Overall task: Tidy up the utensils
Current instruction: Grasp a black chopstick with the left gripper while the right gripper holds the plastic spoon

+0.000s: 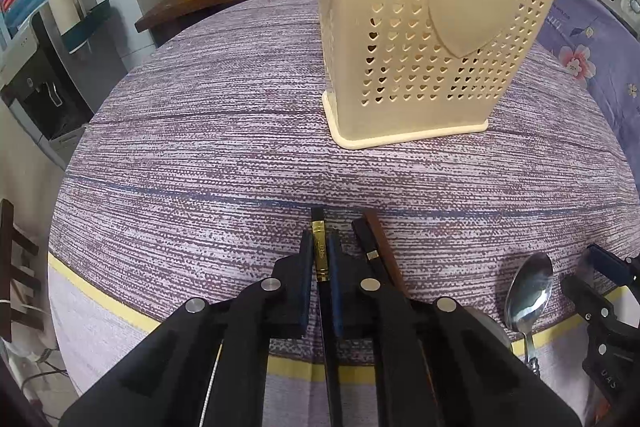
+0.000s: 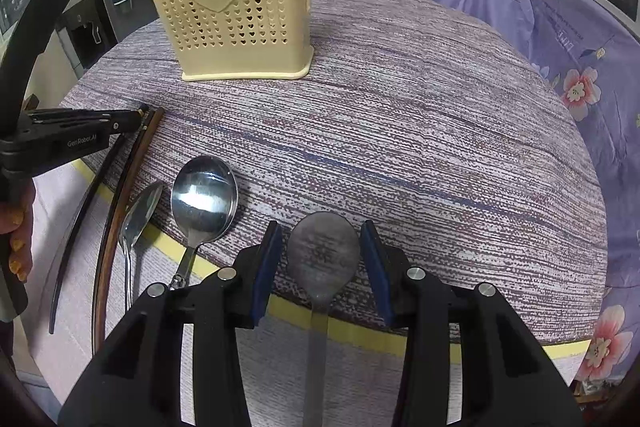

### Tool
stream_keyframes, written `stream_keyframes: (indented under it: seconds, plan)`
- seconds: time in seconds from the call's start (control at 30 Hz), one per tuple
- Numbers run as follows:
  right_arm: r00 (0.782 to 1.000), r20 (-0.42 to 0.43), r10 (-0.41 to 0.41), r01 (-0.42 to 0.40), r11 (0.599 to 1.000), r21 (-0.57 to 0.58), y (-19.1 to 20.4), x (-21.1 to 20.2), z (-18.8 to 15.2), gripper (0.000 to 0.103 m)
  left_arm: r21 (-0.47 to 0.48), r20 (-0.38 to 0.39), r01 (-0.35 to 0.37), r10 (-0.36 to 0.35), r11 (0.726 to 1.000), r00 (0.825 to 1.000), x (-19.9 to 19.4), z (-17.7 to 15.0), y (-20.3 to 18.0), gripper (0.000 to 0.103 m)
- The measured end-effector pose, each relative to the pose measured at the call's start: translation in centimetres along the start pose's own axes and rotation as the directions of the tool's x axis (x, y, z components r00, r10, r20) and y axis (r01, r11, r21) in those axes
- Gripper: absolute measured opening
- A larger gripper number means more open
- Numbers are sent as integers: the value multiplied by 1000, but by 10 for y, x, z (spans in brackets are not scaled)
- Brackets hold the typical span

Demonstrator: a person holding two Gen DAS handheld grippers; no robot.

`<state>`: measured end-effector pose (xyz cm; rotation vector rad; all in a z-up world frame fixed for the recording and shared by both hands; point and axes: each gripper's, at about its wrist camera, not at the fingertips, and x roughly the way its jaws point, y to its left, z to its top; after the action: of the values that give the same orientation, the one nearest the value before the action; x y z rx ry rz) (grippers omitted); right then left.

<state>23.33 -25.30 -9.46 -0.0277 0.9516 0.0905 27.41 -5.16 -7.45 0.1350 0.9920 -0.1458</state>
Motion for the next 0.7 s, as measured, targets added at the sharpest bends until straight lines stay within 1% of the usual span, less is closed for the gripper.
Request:
stream_keyframes:
  seconds: [0.03,0.17,0.23,0.3,0.37,0.47,0.5,0.57,0.6,0.63,0.7]
  plan:
    - [1000,1,-4,4,1000,0,1,0,0,37,-5,1,-1,2,1000,1000,0,1,1,9]
    - [1000,8,8,-8,1000,9,0,0,0,37,-13,6,-5,5,1000,1000,0,1,-1,8]
    - [999,21,35,-35,999,22,-1,-3,1,37,-30,9,14,-14,999,1000,-1,1,1,8]
    - [998,44,44,-45,999,23,0,-9,3,37,-41,32,28,-27,999,999,-9,1,4,8]
    - [994,76,72,-73,997,18,2,-20,6,37,-43,67,46,-43,998,997,-23,2,5,8]
    - [986,127,106,-109,994,12,3,-40,13,37,-46,161,77,-69,996,985,-58,4,12,8]
    - [982,143,120,-123,992,13,3,-47,15,37,-45,197,91,-81,995,977,-72,5,15,8]
    - [968,188,164,-171,985,24,1,-64,21,37,-47,250,111,-96,993,963,-93,7,17,8]
    - [961,207,183,-194,981,30,-1,-72,24,37,-44,282,121,-104,992,954,-108,7,20,8]
    - [954,225,200,-213,976,35,-2,-81,28,37,-42,301,129,-110,991,947,-116,9,22,8]
    - [945,246,214,-230,973,36,-3,-94,34,37,-38,341,139,-118,990,933,-134,9,24,8]
